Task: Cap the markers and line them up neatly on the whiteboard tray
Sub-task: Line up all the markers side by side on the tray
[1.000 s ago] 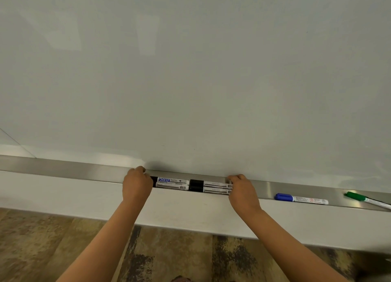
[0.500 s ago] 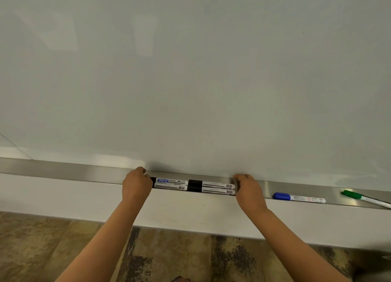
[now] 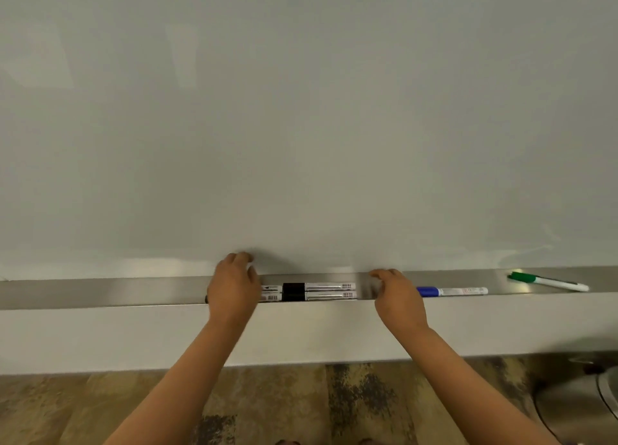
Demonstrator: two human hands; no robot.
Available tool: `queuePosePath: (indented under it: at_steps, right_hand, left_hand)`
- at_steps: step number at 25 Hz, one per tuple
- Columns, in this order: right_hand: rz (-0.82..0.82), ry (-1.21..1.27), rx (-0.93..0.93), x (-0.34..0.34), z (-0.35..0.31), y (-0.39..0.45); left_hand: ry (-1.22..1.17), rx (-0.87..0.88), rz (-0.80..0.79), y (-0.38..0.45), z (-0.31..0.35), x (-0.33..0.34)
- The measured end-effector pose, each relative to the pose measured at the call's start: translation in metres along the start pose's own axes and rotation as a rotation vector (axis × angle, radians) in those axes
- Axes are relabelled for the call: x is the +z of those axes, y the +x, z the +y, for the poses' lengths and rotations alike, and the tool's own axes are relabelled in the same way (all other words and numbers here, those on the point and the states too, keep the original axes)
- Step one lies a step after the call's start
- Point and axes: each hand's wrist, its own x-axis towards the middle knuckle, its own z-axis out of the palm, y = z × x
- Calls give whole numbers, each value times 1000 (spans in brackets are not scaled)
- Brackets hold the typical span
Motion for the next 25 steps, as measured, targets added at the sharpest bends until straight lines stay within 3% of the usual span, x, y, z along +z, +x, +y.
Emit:
queuePosePath:
  at_steps: [5,9,12,20,25]
  right_hand:
    - [125,-33,121,-17,23,-28]
    - [187,-86,242,-43,66,-51]
    - [224,-102,311,-70,103,-50]
    - [258,-161,345,-162,231,-20]
    - [131,-217,178,-187,282,20]
  left_hand:
    - [-58,333,-231,-25,58,49]
    - [-47,478,-464,-48,100,84]
    - [0,566,-527,-59,132,105]
    - [137,501,-567,-65,223,173]
    - [249,430,-614,-64,239,191]
